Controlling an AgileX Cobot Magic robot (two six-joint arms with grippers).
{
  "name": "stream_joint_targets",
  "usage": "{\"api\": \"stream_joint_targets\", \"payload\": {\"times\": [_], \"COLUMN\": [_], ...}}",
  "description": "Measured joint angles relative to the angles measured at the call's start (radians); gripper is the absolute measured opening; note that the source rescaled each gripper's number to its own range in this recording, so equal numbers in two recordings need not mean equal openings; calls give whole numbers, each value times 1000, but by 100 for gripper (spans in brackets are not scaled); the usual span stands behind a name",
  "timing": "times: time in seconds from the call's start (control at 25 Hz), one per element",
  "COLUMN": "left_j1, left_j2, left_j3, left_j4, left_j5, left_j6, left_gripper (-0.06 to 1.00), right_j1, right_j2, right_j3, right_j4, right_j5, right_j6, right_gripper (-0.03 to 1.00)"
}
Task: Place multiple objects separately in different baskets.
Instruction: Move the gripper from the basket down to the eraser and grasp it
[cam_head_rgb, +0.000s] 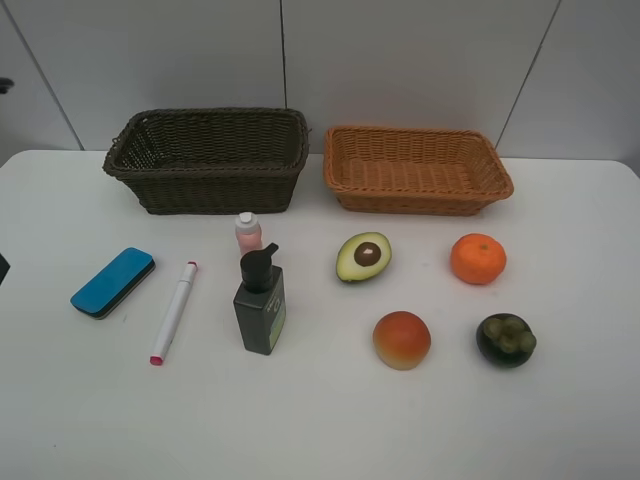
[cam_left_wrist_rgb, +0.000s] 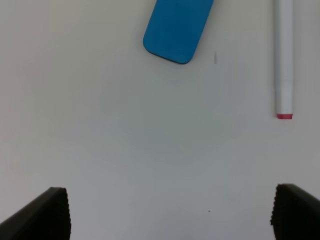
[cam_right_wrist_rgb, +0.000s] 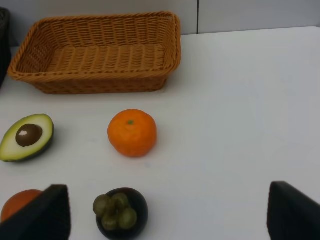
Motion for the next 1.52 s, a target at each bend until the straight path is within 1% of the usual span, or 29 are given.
{"api": "stream_joint_targets", "payload": {"times": [0.16, 0.28, 0.44, 0.52, 0.72, 0.92, 1.08, 1.2, 1.32, 1.52], "left_j1": [0, 0, 0, 0, 0, 0, 0, 0, 0, 0], "left_j2": [245, 386, 522, 571, 675, 745, 786, 804, 828, 888], "left_j3": [-137, -221, -256, -256, -256, -257, -259, -262, -263, -266], "left_j4": [0, 0, 1, 0, -3, -29, -62, -63, -63, -94], "left_j5": [-8, -9, -40, -67, -169, -249, -269, -280, -321, -357], "left_j6": [56, 149, 312, 353, 367, 372, 379, 382, 382, 377], "left_gripper": [100, 100, 100, 100, 100, 100, 100, 100, 100, 100], "right_j1": [0, 0, 0, 0, 0, 0, 0, 0, 0, 0], "right_j2": [0, 0, 0, 0, 0, 0, 0, 0, 0, 0], "right_j3": [0, 0, 0, 0, 0, 0, 0, 0, 0, 0], "right_j4": [0, 0, 0, 0, 0, 0, 0, 0, 0, 0], "right_j5": [0, 0, 0, 0, 0, 0, 0, 0, 0, 0], "right_j6": [0, 0, 0, 0, 0, 0, 0, 0, 0, 0], "right_gripper": [99, 99, 99, 99, 99, 99, 99, 99, 99, 99]}}
